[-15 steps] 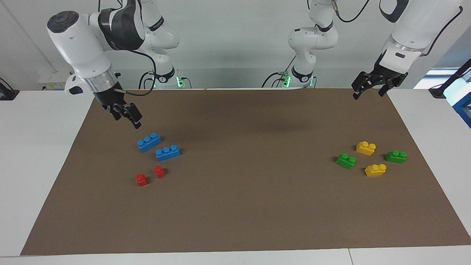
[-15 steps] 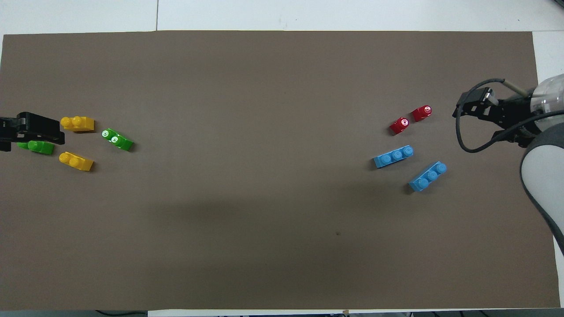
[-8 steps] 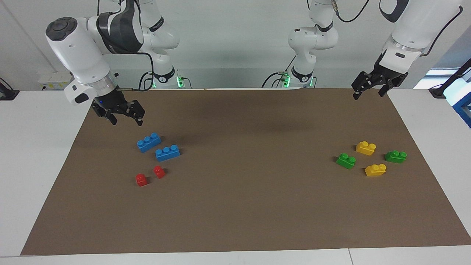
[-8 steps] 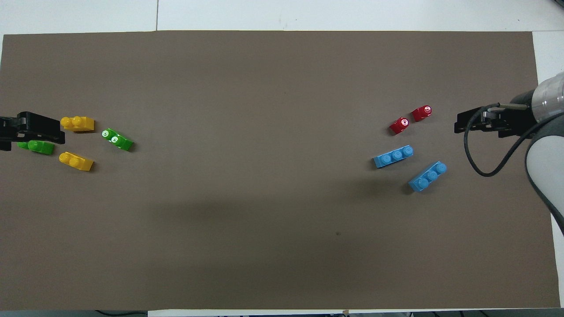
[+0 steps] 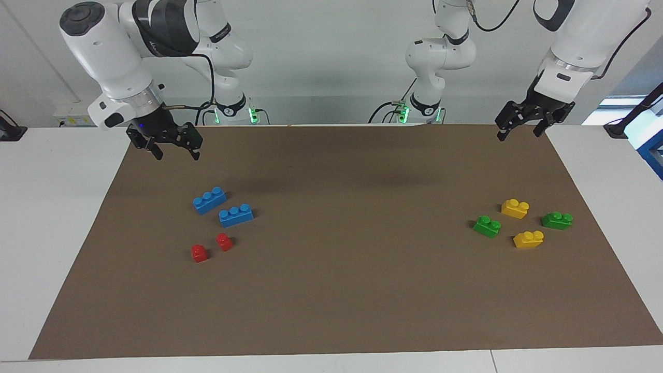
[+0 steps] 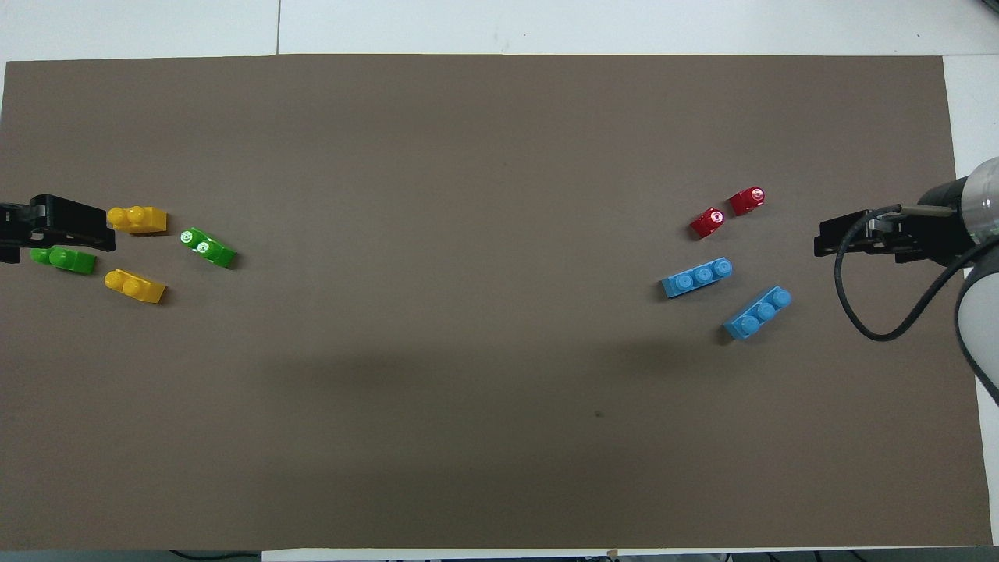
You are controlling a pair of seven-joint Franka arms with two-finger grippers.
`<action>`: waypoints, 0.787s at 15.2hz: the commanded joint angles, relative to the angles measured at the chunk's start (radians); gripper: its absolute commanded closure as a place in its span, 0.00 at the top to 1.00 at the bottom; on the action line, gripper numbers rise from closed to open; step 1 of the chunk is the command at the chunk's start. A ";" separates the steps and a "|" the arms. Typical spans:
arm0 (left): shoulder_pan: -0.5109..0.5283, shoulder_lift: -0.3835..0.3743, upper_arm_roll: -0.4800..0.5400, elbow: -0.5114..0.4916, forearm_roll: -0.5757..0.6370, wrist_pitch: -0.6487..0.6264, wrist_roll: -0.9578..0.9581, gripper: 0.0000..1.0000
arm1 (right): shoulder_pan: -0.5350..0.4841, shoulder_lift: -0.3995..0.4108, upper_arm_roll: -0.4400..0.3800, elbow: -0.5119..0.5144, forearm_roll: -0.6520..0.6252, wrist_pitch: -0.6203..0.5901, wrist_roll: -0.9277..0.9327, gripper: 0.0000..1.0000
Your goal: Remove green block with left arm and hold with right
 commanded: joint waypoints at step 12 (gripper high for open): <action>-0.010 -0.029 0.002 -0.041 -0.011 0.043 -0.008 1.00 | 0.000 0.070 0.007 0.148 -0.074 -0.153 0.012 0.99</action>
